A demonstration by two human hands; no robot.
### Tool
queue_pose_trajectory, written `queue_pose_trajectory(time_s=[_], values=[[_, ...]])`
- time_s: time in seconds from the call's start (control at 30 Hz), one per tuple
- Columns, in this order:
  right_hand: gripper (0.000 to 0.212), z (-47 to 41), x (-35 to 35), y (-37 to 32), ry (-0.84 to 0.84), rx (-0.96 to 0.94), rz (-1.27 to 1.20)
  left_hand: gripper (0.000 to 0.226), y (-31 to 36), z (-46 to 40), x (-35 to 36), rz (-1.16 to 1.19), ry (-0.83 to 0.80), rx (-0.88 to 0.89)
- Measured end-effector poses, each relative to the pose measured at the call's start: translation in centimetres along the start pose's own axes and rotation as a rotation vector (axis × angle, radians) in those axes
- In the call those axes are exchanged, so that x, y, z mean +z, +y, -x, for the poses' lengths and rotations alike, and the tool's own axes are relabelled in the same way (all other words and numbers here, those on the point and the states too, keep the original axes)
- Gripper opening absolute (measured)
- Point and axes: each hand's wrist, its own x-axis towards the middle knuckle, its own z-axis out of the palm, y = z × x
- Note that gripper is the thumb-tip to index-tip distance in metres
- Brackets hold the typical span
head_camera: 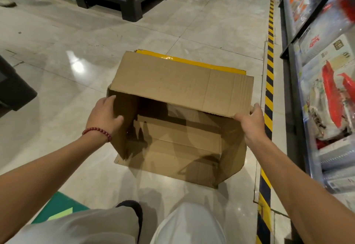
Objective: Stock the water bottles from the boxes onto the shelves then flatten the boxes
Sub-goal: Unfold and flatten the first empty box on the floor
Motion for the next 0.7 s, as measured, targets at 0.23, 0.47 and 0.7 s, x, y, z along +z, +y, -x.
queue_pose_trajectory(time_s=[0.23, 0.47, 0.7], values=[[0.039, 2.6, 2.3, 0.5, 0.028, -0.071, -0.233, 0.084, 4.1, -0.3, -1.7, 0.027, 0.099, 0.256], [0.032, 3.3, -0.2, 2.0, -0.047, -0.144, -0.116, 0.105, 7.2, -0.5, -3.2, -0.094, 0.244, 0.589], [0.038, 3.4, -4.0, 4.3, -0.110, -0.238, 0.056, 0.015, 8.4, 1.7, -1.8, -0.512, -0.003, 0.759]])
